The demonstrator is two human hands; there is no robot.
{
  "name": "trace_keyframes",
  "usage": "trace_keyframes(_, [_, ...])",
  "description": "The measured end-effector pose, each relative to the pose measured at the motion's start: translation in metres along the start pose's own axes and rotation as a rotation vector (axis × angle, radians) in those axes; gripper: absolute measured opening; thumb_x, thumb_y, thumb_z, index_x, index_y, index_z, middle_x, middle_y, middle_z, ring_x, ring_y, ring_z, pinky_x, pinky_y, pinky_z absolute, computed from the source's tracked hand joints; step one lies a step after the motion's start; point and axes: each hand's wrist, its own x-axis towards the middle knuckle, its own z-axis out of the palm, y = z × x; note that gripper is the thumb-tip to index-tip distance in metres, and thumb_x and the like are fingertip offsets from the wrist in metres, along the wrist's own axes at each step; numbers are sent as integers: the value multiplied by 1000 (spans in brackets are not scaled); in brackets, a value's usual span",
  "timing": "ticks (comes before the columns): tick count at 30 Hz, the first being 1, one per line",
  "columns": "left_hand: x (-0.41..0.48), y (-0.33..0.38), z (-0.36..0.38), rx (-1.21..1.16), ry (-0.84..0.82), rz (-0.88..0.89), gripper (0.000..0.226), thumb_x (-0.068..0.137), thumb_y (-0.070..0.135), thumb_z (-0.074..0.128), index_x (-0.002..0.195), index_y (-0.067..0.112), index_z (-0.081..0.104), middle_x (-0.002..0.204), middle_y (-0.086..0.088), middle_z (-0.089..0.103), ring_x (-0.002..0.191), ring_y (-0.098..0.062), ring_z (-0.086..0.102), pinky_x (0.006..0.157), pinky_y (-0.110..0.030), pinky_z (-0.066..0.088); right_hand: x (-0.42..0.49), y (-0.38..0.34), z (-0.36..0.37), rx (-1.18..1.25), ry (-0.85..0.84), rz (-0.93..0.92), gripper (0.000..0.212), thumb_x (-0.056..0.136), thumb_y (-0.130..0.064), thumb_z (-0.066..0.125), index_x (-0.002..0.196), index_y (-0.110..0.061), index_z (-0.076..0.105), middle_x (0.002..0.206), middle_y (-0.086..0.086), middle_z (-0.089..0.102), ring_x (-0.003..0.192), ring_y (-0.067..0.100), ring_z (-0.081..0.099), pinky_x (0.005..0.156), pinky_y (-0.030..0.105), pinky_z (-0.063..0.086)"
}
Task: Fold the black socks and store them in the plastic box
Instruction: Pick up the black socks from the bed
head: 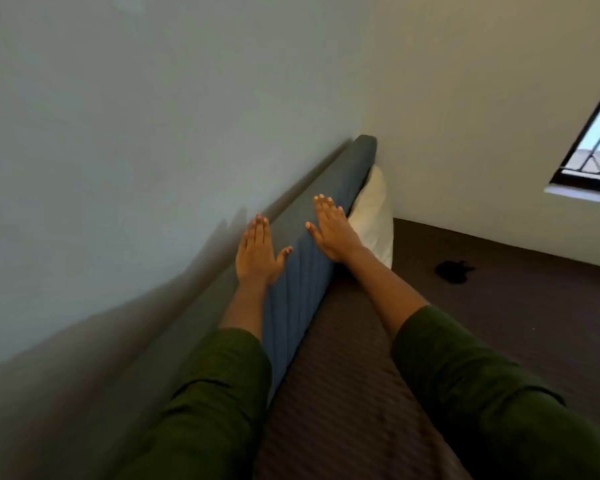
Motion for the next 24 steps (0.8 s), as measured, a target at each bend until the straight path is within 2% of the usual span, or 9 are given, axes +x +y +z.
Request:
trace_keyframes(4, [8,-13,18,72,-153,-63,86,93,59,28,151,2,-1,161,-12,-2,149,-22,-2,121,-36,2,21,-23,37,63,-121,-30,61,102,-32,29,150,-1,6,160,14,6,148,27,3,120,39,3])
trace_keyframes(9, [19,-16,20,56,-147,-58,80,93,49,38,152,5,6,161,-12,7,149,-24,5,122,-39,7,52,-42,71,85,-266,-28,53,103,-21,25,150,0,9,159,15,5,148,27,2,120,39,3])
trace_keyframes(11, [16,-16,22,42,-158,-46,78,92,45,40,151,6,7,160,-12,9,149,-25,6,122,-40,8,55,-46,81,110,-298,-20,49,102,-15,25,149,0,16,159,15,11,148,28,6,119,41,4])
trace_keyframes(16, [20,-17,25,28,-97,-47,74,92,42,36,151,6,10,159,-13,13,148,-25,10,121,-42,11,56,-41,95,228,-152,-23,46,102,-13,28,146,-2,27,157,12,23,147,24,14,120,40,6])
trace_keyframes(24, [19,-19,29,28,-90,-57,74,93,43,35,151,7,9,160,-13,12,148,-26,11,120,-43,13,56,-38,103,267,-122,-28,46,101,-14,28,146,-3,28,156,12,25,147,23,14,120,39,3])
